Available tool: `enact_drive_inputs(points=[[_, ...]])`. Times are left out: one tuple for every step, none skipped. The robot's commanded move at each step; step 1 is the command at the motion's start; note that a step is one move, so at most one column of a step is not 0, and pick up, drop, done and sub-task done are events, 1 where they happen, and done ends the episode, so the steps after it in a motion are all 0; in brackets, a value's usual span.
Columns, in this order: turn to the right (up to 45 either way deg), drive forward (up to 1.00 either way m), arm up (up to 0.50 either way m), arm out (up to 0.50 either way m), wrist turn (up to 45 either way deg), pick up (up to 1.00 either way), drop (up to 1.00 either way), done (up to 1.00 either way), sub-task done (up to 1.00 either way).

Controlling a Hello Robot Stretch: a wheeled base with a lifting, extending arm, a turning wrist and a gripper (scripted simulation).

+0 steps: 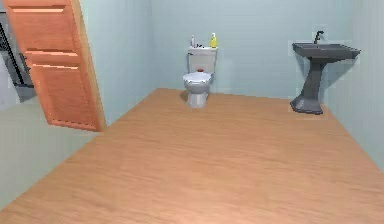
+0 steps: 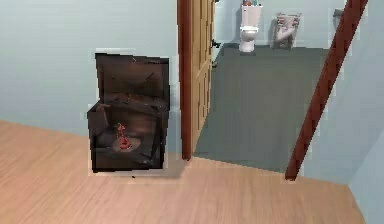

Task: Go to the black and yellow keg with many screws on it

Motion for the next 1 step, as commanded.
enact_drive_inputs(points=[[0.0, 0.45, 0.00, 0.00, 0.0, 0.00, 0.00, 0.00, 0.00]])
